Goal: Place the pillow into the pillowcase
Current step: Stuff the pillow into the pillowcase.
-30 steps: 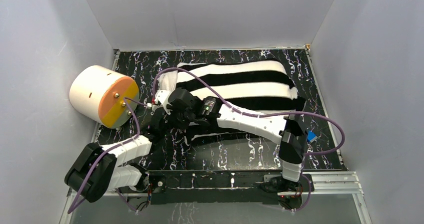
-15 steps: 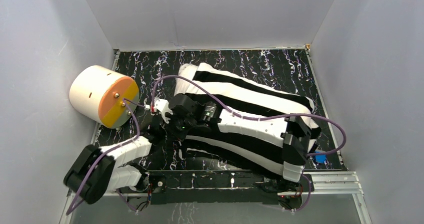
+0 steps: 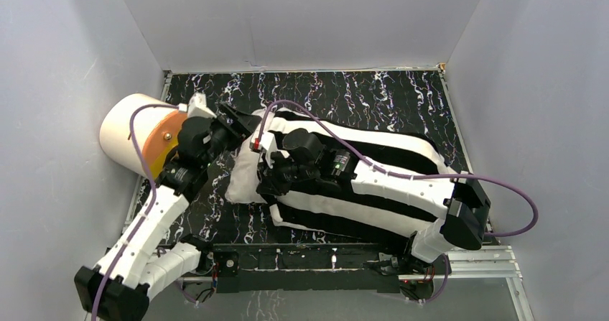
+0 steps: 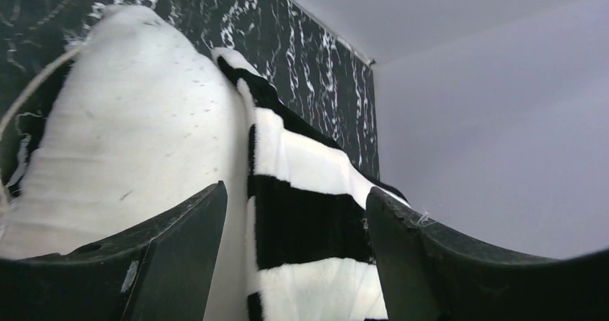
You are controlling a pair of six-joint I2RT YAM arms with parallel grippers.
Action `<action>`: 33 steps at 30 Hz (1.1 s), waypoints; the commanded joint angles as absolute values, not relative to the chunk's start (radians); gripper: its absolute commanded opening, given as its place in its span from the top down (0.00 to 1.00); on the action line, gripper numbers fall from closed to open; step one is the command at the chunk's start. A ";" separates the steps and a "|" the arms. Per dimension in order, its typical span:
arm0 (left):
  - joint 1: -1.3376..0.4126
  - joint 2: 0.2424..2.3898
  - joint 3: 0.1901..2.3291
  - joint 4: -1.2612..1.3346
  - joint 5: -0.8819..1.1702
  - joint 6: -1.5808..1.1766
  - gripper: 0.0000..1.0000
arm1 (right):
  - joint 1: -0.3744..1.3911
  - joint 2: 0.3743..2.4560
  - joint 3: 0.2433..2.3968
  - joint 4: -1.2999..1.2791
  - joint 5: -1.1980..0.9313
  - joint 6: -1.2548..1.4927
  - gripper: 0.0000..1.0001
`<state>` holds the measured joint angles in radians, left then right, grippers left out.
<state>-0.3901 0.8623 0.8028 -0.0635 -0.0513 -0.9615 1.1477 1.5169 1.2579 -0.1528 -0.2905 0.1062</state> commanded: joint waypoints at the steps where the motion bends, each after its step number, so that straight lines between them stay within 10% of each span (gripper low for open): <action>1: -0.387 0.986 0.953 -0.211 0.130 -0.835 0.30 | 1.150 1.477 1.241 -0.046 -0.327 0.102 0.77; 8: -0.387 1.090 0.890 -0.165 0.204 -0.823 0.27 | 1.146 1.431 1.220 -0.076 -0.245 0.180 0.42; 14: -0.388 1.174 0.802 0.129 0.347 -0.891 0.30 | 1.142 1.286 1.120 -0.245 -0.071 0.312 0.31; 21: -0.372 1.243 0.858 0.108 0.358 -0.826 0.97 | 1.138 1.002 0.870 -0.461 0.114 0.488 0.27; 29: -0.274 1.302 1.223 0.036 0.353 -0.690 1.00 | 1.127 0.748 0.786 -0.569 0.490 0.507 0.31; 33: -0.266 1.414 1.504 0.142 0.476 -0.732 1.00 | 1.081 0.760 0.686 -0.236 0.554 0.314 0.31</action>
